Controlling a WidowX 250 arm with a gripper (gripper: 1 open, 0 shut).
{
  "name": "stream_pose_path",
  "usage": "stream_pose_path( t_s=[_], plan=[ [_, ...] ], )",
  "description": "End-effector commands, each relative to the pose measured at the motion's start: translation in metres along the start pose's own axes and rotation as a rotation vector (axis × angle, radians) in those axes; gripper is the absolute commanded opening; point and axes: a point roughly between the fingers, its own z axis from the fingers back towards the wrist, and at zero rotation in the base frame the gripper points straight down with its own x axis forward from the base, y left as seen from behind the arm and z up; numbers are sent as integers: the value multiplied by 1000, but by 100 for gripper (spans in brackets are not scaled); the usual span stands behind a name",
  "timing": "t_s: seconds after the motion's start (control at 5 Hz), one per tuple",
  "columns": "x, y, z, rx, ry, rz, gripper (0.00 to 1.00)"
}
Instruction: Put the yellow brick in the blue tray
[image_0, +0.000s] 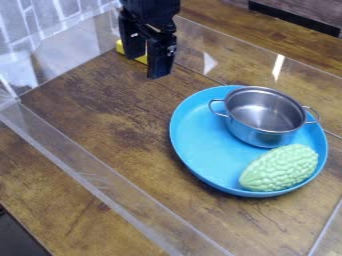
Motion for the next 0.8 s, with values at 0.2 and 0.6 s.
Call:
stream_pose_path(
  t_s=[0.2, 0.6],
  plan=[
    [5, 17, 10, 43, -68, 9, 100],
    [10, 32, 6, 55, -93, -13, 100]
  ],
)
